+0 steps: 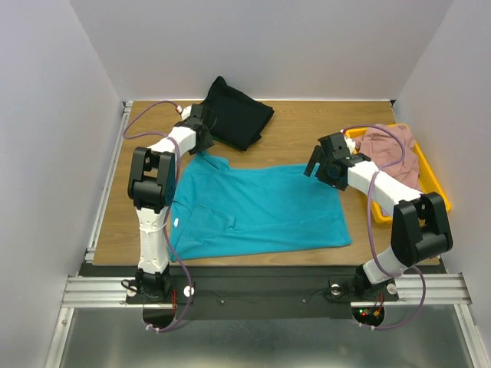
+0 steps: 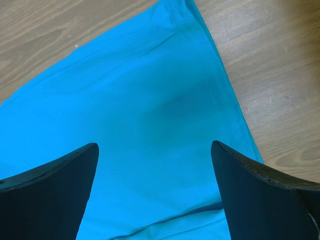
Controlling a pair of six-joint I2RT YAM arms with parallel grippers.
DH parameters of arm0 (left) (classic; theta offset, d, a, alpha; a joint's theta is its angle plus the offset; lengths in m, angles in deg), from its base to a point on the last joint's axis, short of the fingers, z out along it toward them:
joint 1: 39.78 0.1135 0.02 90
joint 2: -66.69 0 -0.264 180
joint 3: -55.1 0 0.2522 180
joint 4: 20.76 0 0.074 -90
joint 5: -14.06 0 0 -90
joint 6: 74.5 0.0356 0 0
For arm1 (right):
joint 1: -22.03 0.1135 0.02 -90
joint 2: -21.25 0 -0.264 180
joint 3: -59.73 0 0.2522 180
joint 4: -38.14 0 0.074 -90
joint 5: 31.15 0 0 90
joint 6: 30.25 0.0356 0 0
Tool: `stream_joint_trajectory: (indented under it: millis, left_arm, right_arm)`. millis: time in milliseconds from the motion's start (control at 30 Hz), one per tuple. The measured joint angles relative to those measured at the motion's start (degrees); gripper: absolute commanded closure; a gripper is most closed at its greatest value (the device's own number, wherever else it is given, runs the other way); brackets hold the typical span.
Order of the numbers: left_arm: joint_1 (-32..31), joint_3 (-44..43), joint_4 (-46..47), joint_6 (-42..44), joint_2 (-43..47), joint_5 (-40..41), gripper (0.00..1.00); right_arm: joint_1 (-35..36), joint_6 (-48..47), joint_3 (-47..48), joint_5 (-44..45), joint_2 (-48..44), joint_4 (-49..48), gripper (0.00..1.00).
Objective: Fold and stack the t-shirts
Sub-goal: Fold the tshirt
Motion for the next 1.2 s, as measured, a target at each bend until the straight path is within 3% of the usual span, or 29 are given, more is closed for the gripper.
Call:
stream_joint_trajectory:
  millis: [167,200,267,300,533,900,1200]
  left_arm:
    - [0.0,0.0,-0.5,-0.6,-0.1,0.2,0.69]
    - [0.0,0.0,-0.5,-0.7,-0.1,0.0,0.82]
    - [0.0,0.0,-0.6,-0.5,-0.1,-0.6,0.98]
    - [0.0,0.0,-0.5,-0.5,-0.1,-0.9,1.0]
    - [0.0,0.8,-0.1,-0.4,0.1,-2.0,1.0]
    - [0.0,6.9,2.0,0.1,9.8,-3.1,1.0]
    - [-0.7,9.6,3.4,0.3,13.3,-3.9,1.0]
  right_arm:
    - [0.0,0.0,0.6,0.0,0.2,-0.3,0.0]
    - [0.0,0.0,0.6,0.0,0.3,-0.3,0.0]
    - [0.0,0.0,0.6,0.1,0.5,-0.3,0.0]
    - [0.0,0.0,0.6,0.1,0.7,-0.3,0.0]
    - [-0.1,-0.1,2.5,1.6,3.5,-0.1,0.0]
    - [-1.2,-1.6,16.9,8.1,14.4,-0.8,0.01]
    - [-2.4,-1.9,21.6,8.3,24.9,-0.8,0.28]
